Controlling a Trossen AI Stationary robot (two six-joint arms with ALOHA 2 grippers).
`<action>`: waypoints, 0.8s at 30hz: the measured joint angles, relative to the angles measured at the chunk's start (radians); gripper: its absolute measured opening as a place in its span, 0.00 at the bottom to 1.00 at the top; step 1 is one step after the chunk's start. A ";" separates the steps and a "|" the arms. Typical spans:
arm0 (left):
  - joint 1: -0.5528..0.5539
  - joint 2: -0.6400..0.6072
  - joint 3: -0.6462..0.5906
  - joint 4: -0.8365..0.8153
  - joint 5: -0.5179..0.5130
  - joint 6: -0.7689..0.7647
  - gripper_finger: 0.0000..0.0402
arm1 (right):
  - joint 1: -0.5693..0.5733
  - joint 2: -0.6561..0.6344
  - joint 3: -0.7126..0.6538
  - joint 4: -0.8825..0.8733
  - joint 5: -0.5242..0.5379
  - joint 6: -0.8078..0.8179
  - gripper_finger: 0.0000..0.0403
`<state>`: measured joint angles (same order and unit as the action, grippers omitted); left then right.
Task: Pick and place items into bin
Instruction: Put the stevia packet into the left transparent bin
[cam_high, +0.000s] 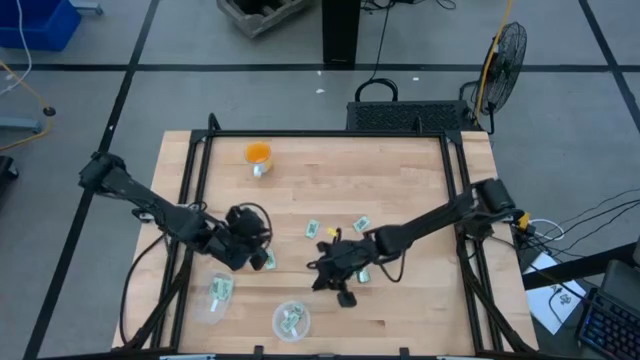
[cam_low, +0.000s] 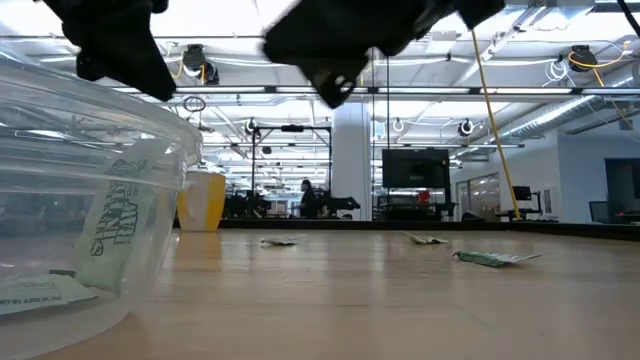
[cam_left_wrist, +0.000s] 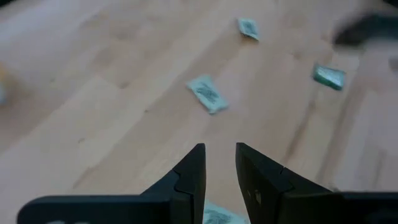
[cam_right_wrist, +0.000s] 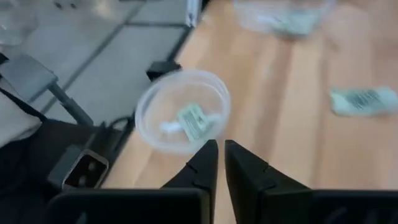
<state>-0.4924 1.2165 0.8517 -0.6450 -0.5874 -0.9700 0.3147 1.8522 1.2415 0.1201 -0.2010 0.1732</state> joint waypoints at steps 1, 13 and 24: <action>-0.001 0.026 -0.003 0.022 0.005 0.021 0.23 | -0.004 -0.022 0.000 -0.046 0.018 0.011 0.05; 0.001 0.224 -0.005 -0.009 0.178 0.023 0.23 | -0.006 -0.217 -0.223 -0.197 0.384 0.062 0.16; 0.035 0.317 -0.005 -0.013 0.185 0.077 0.23 | -0.006 -0.258 -0.511 0.172 0.379 0.198 0.24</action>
<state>-0.4575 1.5336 0.8471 -0.6578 -0.4020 -0.8926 0.3088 1.5945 0.7300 0.2920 0.1783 0.3713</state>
